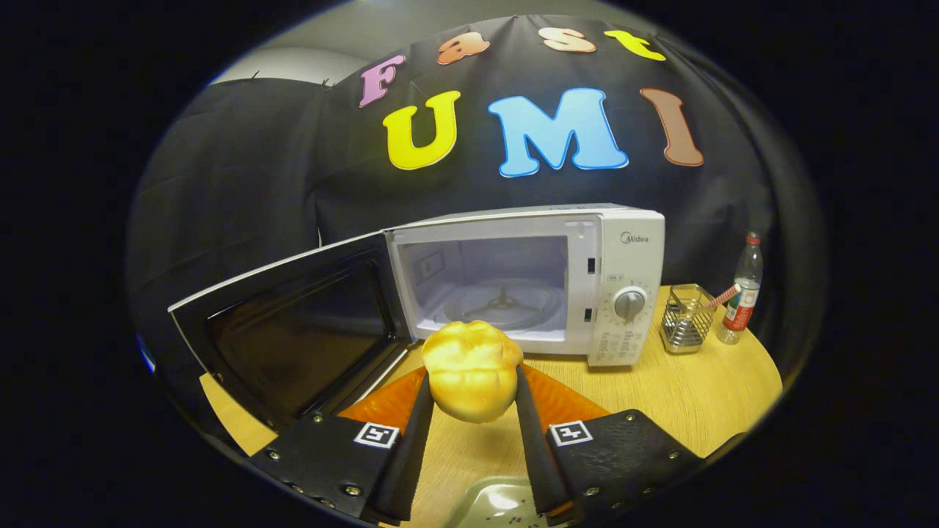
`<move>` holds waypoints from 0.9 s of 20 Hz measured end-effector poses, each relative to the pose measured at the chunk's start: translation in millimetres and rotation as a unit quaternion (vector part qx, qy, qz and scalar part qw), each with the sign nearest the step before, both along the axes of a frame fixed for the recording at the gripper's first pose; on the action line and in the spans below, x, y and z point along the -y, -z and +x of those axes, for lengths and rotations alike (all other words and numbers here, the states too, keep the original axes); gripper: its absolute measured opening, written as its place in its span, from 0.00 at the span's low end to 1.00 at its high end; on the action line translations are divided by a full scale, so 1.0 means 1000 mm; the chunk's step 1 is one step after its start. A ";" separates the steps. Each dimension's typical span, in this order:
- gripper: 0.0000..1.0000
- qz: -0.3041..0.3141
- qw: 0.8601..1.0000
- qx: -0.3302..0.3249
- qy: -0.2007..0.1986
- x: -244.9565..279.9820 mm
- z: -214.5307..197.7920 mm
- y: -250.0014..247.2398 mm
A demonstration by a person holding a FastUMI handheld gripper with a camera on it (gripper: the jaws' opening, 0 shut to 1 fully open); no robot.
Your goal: Open the microwave, put the food inside, and close the microwave door.
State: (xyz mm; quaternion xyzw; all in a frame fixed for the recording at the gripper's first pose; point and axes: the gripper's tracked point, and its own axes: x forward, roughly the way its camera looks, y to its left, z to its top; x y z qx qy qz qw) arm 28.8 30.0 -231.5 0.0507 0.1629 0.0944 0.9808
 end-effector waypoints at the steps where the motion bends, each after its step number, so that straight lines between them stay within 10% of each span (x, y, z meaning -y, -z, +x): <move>1: 0.60 -0.007 1.000 0.011 0.002 -0.003 0.014 -0.001; 18: 0.60 -0.054 0.996 0.024 0.067 -0.029 0.204 0.073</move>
